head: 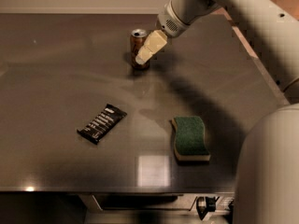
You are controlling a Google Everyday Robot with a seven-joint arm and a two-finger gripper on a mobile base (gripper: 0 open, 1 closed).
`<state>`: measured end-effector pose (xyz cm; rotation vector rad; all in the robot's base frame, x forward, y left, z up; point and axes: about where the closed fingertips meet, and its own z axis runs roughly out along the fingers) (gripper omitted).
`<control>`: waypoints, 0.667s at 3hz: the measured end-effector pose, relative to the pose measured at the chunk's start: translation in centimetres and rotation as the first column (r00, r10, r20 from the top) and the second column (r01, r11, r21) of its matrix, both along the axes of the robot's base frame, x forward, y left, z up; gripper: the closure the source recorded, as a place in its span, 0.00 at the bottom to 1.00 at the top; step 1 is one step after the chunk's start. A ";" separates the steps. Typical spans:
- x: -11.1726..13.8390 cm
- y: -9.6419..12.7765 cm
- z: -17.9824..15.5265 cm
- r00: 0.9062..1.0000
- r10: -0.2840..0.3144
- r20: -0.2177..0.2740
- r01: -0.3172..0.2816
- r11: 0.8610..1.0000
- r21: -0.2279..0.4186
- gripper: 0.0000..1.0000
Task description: Knock orange can over
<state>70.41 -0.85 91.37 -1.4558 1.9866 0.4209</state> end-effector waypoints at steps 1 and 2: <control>1.6 1.1 -0.4 1.000 -0.022 -0.017 0.023 1.000 0.020 0.00; 2.7 1.7 -0.6 0.999 -0.043 -0.022 0.044 0.999 0.025 0.00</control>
Offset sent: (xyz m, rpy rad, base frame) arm 0.0417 0.0200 -0.0013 0.0336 0.0184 -0.0772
